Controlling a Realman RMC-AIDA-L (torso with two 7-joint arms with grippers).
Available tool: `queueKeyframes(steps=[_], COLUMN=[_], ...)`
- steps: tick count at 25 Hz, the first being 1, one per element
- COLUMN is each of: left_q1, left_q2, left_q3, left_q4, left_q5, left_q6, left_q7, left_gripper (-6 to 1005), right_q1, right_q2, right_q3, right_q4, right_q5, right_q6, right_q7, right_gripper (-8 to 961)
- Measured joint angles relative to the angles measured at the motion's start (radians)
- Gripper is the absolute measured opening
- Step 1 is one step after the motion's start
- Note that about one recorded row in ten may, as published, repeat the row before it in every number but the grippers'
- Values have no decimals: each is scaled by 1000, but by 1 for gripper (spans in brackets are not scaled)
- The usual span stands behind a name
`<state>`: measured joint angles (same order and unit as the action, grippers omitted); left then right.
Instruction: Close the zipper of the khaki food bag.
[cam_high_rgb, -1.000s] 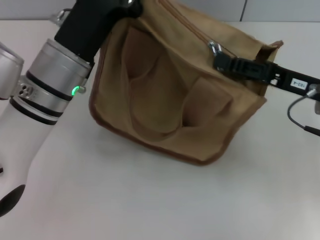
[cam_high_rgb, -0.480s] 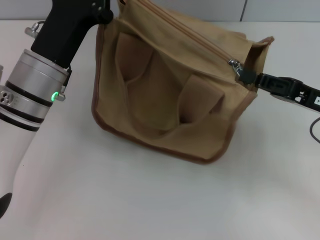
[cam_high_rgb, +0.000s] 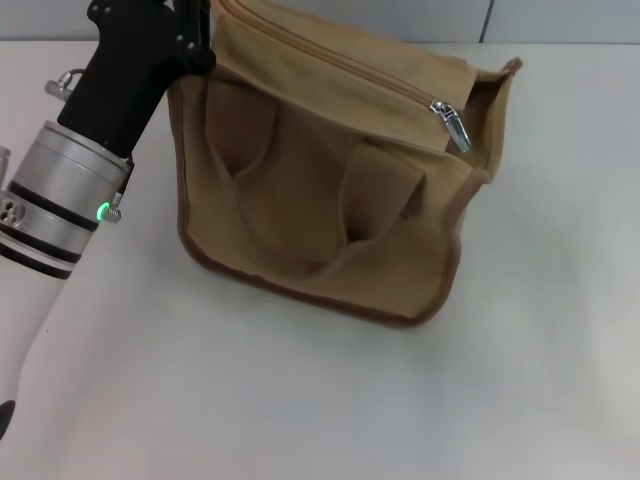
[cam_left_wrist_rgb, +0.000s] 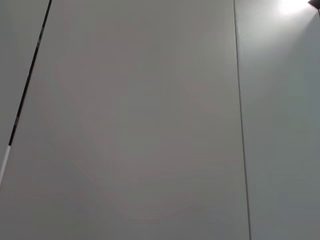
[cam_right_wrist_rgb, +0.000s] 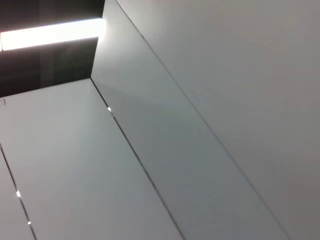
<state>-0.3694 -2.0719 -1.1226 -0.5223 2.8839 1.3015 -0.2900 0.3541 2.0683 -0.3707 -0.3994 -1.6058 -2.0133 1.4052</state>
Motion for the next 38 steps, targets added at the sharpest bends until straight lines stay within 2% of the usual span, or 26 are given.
queueKeyframes(steps=[3,10,11,14,16,19,24,25,26,27,28,30,31,32,34,35,38], left_q1=[-1,8,27,63,98,125,137,130,113,113,102,63,16,16,-34,-55,-107], left_q2=[-1,-2,-2,-1,-1,2,15,21,39,39,52,89,120,120,128,123,87], left_q3=[5,13,-28,-93,-146,-177,-177,-148,-67,-67,-9,153,307,307,447,501,622], left_q4=[14,24,43,56,65,74,149,173,210,210,226,260,301,301,368,402,532], left_q5=[1,3,-2,-3,-3,-4,2,6,6,6,5,6,6,6,6,7,7], left_q6=[-5,-21,-22,-19,0,34,196,245,310,310,336,385,415,415,444,456,492], left_q7=[0,17,31,8,-39,-104,-293,-312,-319,-319,-319,-315,-316,-316,-316,-316,-315], left_gripper=[140,142,142,257,333,449,642,681,720,759,798,798,798,798,799,799,799], right_q1=[-8,-4,-3,-3,1,6,23,25,26,26,25,21,18,18,17,17,20], right_q2=[2,8,8,9,9,9,11,12,12,12,12,12,12,12,12,12,11], right_q3=[-3,-12,-11,-11,-11,-11,-10,-10,-10,-10,-10,-10,-10,-10,-12,-15,-36], right_q4=[3,32,34,34,35,36,45,52,65,65,68,74,78,78,78,77,77], right_q5=[-2,-26,-30,-33,-35,-35,-40,-43,-48,-48,-49,-54,-66,-66,-91,-104,-149], right_q6=[-4,14,20,28,49,64,79,80,80,80,80,80,75,75,68,66,65], right_q7=[-51,-118,-123,-133,-149,-157,-188,-209,-248,-248,-268,-306,-344,-344,-367,-374,-411], right_gripper=[288,435,456,519,596,711,714,714,715,716,716,717,718,718,720,720,722])
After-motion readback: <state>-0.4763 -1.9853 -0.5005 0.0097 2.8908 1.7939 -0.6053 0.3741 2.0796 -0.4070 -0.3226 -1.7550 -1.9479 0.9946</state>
